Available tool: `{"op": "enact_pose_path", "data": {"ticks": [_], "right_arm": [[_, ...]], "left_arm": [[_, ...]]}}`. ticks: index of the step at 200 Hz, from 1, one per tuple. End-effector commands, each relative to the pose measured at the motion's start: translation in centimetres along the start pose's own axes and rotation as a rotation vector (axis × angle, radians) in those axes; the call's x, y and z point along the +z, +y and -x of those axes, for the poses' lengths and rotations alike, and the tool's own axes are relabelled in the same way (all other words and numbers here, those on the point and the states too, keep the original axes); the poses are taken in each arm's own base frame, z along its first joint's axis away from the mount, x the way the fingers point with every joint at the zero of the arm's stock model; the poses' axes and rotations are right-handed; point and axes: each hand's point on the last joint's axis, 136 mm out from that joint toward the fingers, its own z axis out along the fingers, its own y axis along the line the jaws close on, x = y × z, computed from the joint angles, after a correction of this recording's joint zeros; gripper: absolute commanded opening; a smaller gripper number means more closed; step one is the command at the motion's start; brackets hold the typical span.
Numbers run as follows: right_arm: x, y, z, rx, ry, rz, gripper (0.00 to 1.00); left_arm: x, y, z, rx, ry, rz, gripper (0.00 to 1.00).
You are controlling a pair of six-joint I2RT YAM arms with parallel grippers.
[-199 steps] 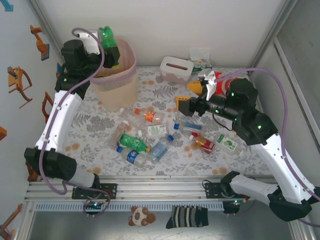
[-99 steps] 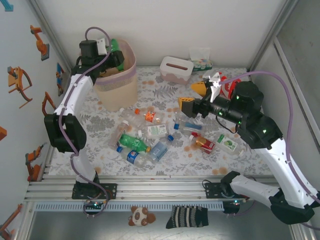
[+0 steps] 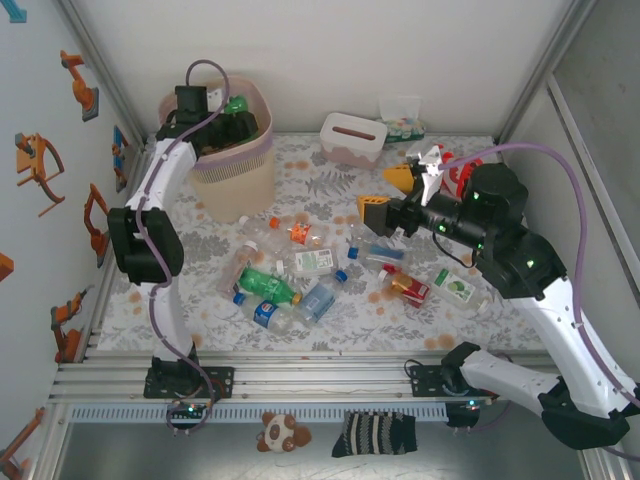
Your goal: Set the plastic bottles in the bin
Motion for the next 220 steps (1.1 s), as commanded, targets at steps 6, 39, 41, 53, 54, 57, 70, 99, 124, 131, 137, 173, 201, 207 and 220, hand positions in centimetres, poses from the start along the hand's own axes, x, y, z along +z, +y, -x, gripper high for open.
{"op": "enact_pose_path", "data": {"ticks": [6, 39, 41, 53, 54, 57, 70, 99, 124, 131, 137, 173, 201, 207, 220], "right_arm": [[-0.6, 0.2, 0.6, -0.026, -0.020, -0.008, 0.82], [-0.7, 0.3, 0.7, -0.027, -0.022, -0.007, 0.82], [-0.7, 0.3, 0.7, -0.026, -0.022, -0.007, 0.83], [-0.8, 0.3, 0.8, -0.026, -0.025, -0.009, 0.82], [-0.8, 0.3, 0.8, -0.026, -0.025, -0.009, 0.82], [-0.9, 0.3, 0.9, -0.027, -0.026, -0.009, 0.83], [-1.0, 0.3, 0.9, -0.025, -0.028, -0.013, 0.82], [-1.2, 0.3, 1.2, -0.025, -0.042, -0.019, 0.82], [-1.2, 0.0, 1.3, -0.021, -0.045, -0.034, 0.82], [-1.3, -0.1, 1.4, -0.020, -0.046, -0.040, 0.83], [-1.3, -0.1, 1.4, -0.020, -0.046, -0.042, 0.82], [-1.3, -0.4, 1.4, -0.019, -0.043, -0.062, 0.82], [-1.2, -2.0, 0.6, 0.011, -0.012, -0.147, 0.82], [-1.2, -2.5, 0.3, 0.022, -0.001, -0.173, 0.82], [-1.1, -3.5, -0.4, 0.047, 0.023, -0.224, 0.82]], "left_arm": [[1.7, 1.6, -2.6, -0.065, 0.126, 0.013, 0.67], [1.6, 2.0, -3.0, -0.073, 0.143, 0.036, 0.75], [1.5, 2.0, -2.9, -0.072, 0.139, 0.036, 0.76], [1.0, 1.7, -2.3, -0.064, 0.116, 0.037, 0.77], [0.9, 1.6, -2.3, -0.063, 0.114, 0.037, 0.77], [0.7, 1.5, -2.1, -0.060, 0.107, 0.037, 0.78], [-0.3, 0.8, -1.3, -0.047, 0.074, 0.032, 0.80], [-2.6, -0.8, 0.5, -0.018, 0.003, 0.019, 0.82], [-4.4, -1.8, 1.4, -0.001, -0.038, 0.010, 0.84], [-4.7, -2.0, 1.6, 0.003, -0.047, 0.009, 0.85], [-5.0, -2.2, 1.7, 0.005, -0.052, 0.007, 0.85], [-6.8, -3.3, 2.4, 0.023, -0.089, -0.006, 0.86], [-8.4, -4.3, 3.0, 0.040, -0.127, -0.019, 0.85], [-8.8, -4.5, 3.1, 0.045, -0.135, -0.021, 0.85], [-9.6, -5.0, 3.3, 0.053, -0.152, -0.031, 0.84]]}}
